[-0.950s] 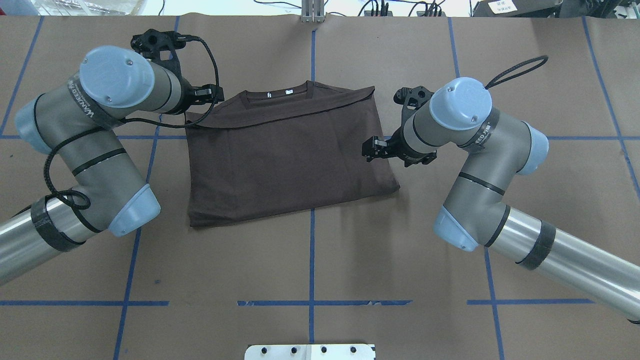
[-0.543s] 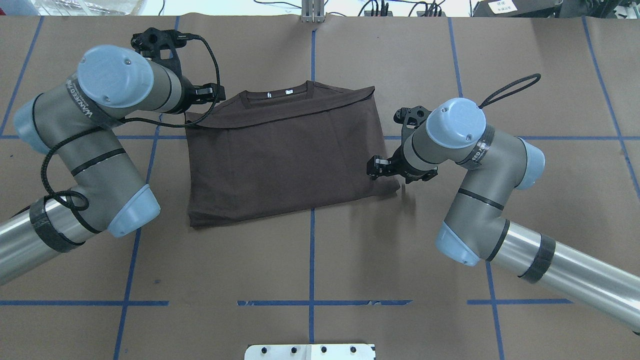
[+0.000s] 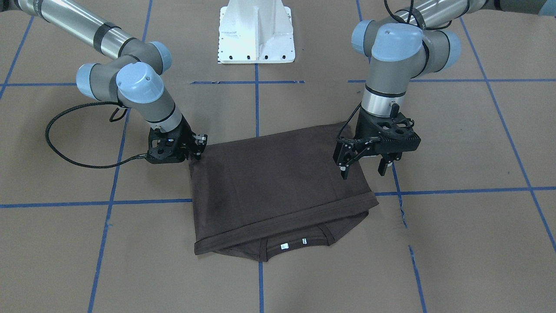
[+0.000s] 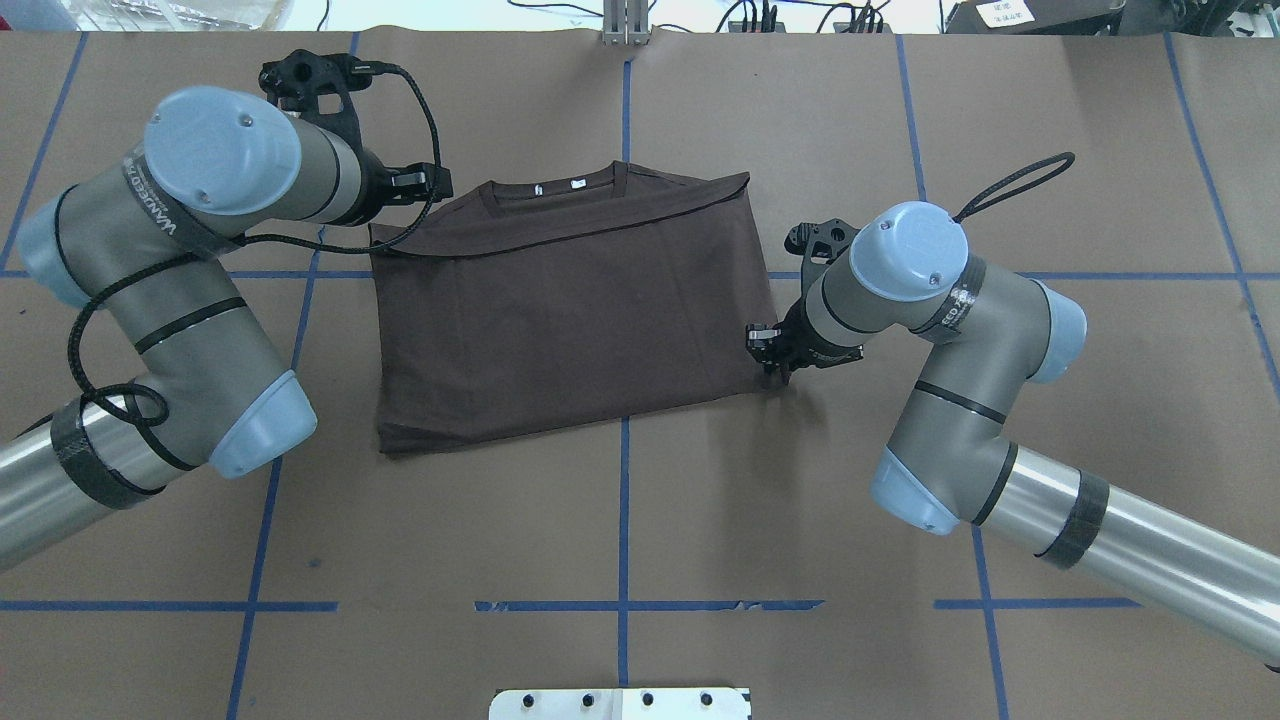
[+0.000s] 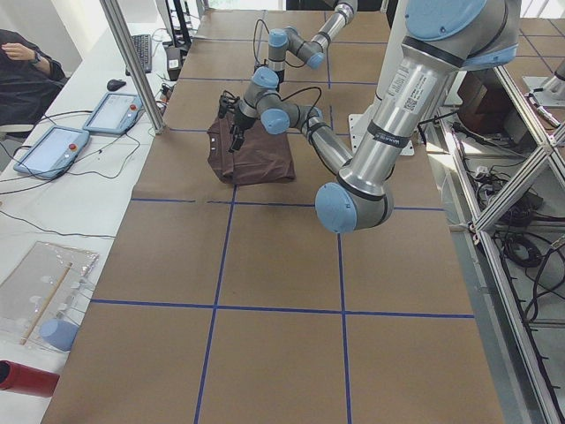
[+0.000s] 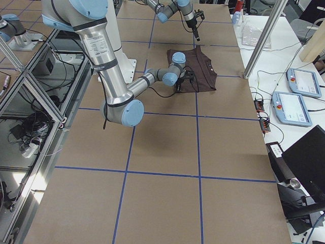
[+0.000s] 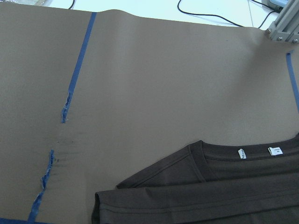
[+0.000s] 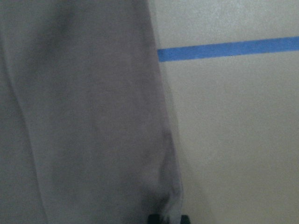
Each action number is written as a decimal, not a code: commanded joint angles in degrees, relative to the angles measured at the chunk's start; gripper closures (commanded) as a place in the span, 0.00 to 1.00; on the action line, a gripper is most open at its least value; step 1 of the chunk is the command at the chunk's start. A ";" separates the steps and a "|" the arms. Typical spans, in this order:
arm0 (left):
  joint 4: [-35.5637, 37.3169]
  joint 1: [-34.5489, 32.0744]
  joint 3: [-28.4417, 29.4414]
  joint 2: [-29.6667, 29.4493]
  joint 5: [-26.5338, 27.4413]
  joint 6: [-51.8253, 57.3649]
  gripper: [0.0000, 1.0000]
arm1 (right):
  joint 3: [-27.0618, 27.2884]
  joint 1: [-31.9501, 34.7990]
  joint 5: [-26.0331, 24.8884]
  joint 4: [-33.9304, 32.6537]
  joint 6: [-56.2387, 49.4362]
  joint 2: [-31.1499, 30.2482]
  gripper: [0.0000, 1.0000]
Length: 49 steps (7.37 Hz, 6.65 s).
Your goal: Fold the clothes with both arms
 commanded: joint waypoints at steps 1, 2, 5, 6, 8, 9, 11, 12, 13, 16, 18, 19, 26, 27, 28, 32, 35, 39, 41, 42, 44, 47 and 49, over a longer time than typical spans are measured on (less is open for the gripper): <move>-0.22 0.06 -0.18 -0.25 -0.05 0.00 0.00 | 0.88 0.83 1.82 0.50 -0.11 -1.03 1.00; -0.31 0.06 -0.18 -0.42 0.04 -0.96 0.00 | 4.46 0.83 1.48 0.68 -0.11 -5.13 1.00; -0.31 0.24 -0.18 -0.42 -0.05 -1.58 0.00 | 24.39 -4.85 0.77 0.60 1.03 -25.67 1.00; -0.31 0.33 -0.26 -0.42 -0.14 -1.58 0.00 | 30.45 -9.50 1.04 0.68 2.51 -32.17 1.00; -0.05 0.42 -1.66 -0.42 -2.68 -1.67 0.00 | 38.83 -23.62 -2.62 1.47 13.46 -37.07 0.83; 0.04 0.50 -2.02 -0.34 -3.73 -1.76 0.00 | 39.64 -30.22 -7.35 1.48 17.25 -36.90 0.06; 0.47 1.46 -2.63 0.10 -5.31 -1.76 0.00 | 40.00 -33.89 -16.96 1.56 19.66 -35.68 0.00; 1.87 1.99 -3.94 0.45 -9.76 -3.93 0.00 | 40.00 -29.63 -16.98 1.56 19.58 -33.23 0.00; 3.19 6.70 -4.91 2.19 -11.89 -12.66 0.00 | 39.83 -24.97 -16.54 1.56 19.40 -30.59 0.00; 6.95 20.61 -5.71 3.36 -6.29 -38.18 0.02 | 39.48 -16.33 -14.26 1.48 18.96 -24.95 0.00; 7.60 23.18 -4.41 2.22 -5.24 -39.90 0.06 | 39.48 -15.70 -14.17 1.48 18.96 -24.86 0.00; 7.51 23.09 -3.96 1.60 -4.54 -39.90 0.07 | 39.39 -15.52 -14.25 1.48 18.96 -24.86 0.00; 7.16 23.09 -2.55 1.07 -3.92 -39.20 1.00 | 39.30 -14.73 -13.73 1.30 18.87 -24.94 0.00; 7.16 23.18 -2.64 1.07 -4.00 -39.11 1.00 | 39.21 -14.73 -13.73 1.39 18.87 -24.94 0.00; 7.16 23.09 -2.64 1.07 -4.00 -39.11 1.00 | 39.21 -14.73 -13.73 1.30 18.96 -24.94 0.00; 7.60 18.55 -2.47 1.16 -3.92 -36.15 1.00 | 39.12 -14.64 -13.73 1.39 18.96 -24.94 0.00; 5.51 8.98 4.79 -0.41 -3.92 -26.85 1.00 | 39.21 -14.29 -13.38 1.39 18.96 -25.03 0.00; -21.07 -0.01 40.95 -19.61 1.61 -13.39 1.00 | 39.21 -14.03 -13.03 1.39 18.96 -23.46 0.00; -29.29 -0.11 49.52 -25.18 1.62 -13.10 1.00 | 39.04 -13.85 -13.02 1.21 18.96 -23.27 0.00; -30.80 -0.02 50.87 -25.91 1.62 -13.01 1.00 | 39.04 -13.85 -13.02 1.13 18.96 -23.19 0.00; -31.34 -0.63 50.98 -24.86 1.62 -7.22 0.00 | 38.16 -13.59 -13.11 0.77 18.87 -23.10 0.00; -22.79 -5.21 42.42 -22.16 -10.90 -2.76 0.00 | 33.62 -12.80 -13.11 -0.19 18.87 -18.82 0.00; -10.82 -5.21 22.85 -12.60 -11.04 -1.85 0.00 | 29.57 -12.53 -13.20 -14.00 14.33 -8.22 0.00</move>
